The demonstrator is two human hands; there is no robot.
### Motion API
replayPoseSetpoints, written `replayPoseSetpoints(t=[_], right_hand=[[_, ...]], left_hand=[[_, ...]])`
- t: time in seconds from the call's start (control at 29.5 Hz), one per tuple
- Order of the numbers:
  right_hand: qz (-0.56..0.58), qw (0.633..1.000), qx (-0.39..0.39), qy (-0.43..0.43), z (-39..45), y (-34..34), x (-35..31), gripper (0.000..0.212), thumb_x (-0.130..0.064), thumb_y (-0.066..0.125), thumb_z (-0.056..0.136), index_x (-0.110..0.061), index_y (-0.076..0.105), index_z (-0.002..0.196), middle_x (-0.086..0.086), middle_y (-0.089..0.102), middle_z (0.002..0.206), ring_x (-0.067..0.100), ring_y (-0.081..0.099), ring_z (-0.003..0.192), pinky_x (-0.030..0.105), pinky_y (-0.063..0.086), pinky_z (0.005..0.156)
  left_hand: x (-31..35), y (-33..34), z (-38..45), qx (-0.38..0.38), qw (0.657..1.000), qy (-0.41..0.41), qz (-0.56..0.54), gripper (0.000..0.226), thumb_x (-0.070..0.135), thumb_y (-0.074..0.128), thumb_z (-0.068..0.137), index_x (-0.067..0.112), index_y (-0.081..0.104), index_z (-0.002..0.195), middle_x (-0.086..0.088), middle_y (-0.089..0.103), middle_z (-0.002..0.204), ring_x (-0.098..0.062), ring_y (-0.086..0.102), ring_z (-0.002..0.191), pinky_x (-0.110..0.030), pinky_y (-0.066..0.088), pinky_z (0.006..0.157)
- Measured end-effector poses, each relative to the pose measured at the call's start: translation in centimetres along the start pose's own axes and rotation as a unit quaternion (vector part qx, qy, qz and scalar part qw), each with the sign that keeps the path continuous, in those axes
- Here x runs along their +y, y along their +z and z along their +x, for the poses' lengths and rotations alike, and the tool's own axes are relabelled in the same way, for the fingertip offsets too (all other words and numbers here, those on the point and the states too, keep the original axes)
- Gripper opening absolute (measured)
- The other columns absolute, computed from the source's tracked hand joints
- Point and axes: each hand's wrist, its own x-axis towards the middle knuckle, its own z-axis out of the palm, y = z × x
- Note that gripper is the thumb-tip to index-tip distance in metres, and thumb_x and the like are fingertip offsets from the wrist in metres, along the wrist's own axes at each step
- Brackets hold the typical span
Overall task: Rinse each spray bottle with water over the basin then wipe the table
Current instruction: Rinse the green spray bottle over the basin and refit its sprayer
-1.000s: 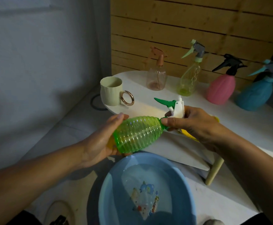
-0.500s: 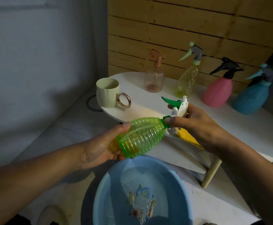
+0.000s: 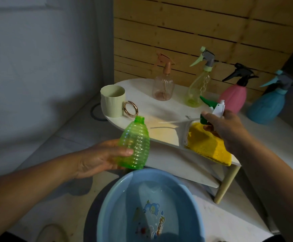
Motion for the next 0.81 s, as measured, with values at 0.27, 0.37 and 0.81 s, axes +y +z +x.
replayPoseSetpoints(t=[0.27, 0.37, 0.81], right_hand=[[-0.12, 0.992, 0.039, 0.022, 0.7, 1.3, 2.5, 0.052, -0.038, 0.08, 0.085, -0.016, 0.058, 0.126, 0.008, 0.066, 0.112, 0.026, 0.065, 0.094, 0.038, 0.053, 0.077], [-0.165, 0.984, 0.056, 0.03, 0.7, 1.3, 2.8, 0.066, -0.045, 0.078, 0.085, -0.016, 0.051, 0.138, 0.008, 0.063, 0.12, 0.028, 0.062, 0.103, 0.043, 0.053, 0.089], [-0.285, 0.944, 0.098, -0.13, -0.5, 3.6, 0.2, 0.052, -0.049, 0.065, 0.093, -0.018, 0.059, 0.134, 0.006, 0.061, 0.126, 0.027, 0.06, 0.112, 0.041, 0.051, 0.092]], left_hand=[[-1.4, -0.2, 0.7, 0.065, 0.992, 0.023, 0.106, 0.099, 0.02, 0.096, 0.06, 0.027, 0.043, 0.144, -0.008, 0.068, 0.13, -0.024, 0.066, 0.122, -0.049, 0.052, 0.104], [-1.7, 0.1, 0.8, 0.077, 0.991, 0.041, 0.104, 0.097, 0.012, 0.094, 0.063, 0.035, 0.043, 0.142, 0.002, 0.07, 0.126, -0.016, 0.067, 0.119, -0.041, 0.056, 0.1], [-2.9, 0.7, 1.7, 0.089, 0.983, 0.07, 0.145, 0.1, 0.021, 0.095, 0.058, 0.035, 0.037, 0.139, 0.001, 0.063, 0.127, -0.012, 0.065, 0.119, -0.041, 0.055, 0.102]])
